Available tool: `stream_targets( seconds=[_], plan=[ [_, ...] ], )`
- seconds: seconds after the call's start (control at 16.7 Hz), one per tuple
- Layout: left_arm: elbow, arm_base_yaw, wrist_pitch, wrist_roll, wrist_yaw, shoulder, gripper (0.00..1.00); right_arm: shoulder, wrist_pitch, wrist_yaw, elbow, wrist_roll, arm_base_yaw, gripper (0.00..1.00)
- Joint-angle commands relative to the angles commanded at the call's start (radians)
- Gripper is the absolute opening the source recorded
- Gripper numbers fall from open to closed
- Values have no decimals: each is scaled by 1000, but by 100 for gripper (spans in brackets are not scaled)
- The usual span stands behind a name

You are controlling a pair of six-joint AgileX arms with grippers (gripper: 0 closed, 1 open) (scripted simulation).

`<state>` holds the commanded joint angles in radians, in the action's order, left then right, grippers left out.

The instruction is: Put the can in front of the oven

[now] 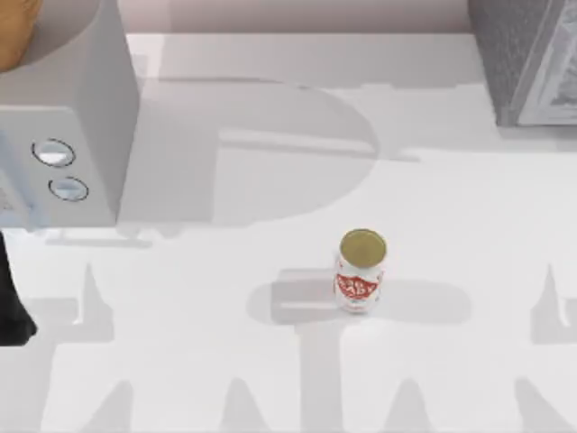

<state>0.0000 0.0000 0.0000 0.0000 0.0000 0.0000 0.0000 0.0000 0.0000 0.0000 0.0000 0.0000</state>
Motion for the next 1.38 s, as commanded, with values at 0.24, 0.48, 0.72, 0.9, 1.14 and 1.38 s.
stream_targets(
  seconds=[0.24, 0.48, 0.72, 0.9, 1.14, 1.38],
  plan=[
    [27, -11, -18, 0, 0, 29, 100, 0, 0, 0, 0, 0, 0, 100],
    [188, -75, -124, 1, 0, 203, 100, 0, 0, 0, 0, 0, 0, 100],
    [463, -183, -304, 0, 0, 498, 100, 0, 0, 0, 0, 0, 0, 100],
    [721, -283, -472, -1, 1, 773, 100, 0, 0, 0, 0, 0, 0, 100],
    [1098, -427, -718, -5, 2, 1173, 100, 0, 0, 0, 0, 0, 0, 100],
    [1480, -569, -964, -12, 4, 1571, 100, 0, 0, 0, 0, 0, 0, 100]
  ],
)
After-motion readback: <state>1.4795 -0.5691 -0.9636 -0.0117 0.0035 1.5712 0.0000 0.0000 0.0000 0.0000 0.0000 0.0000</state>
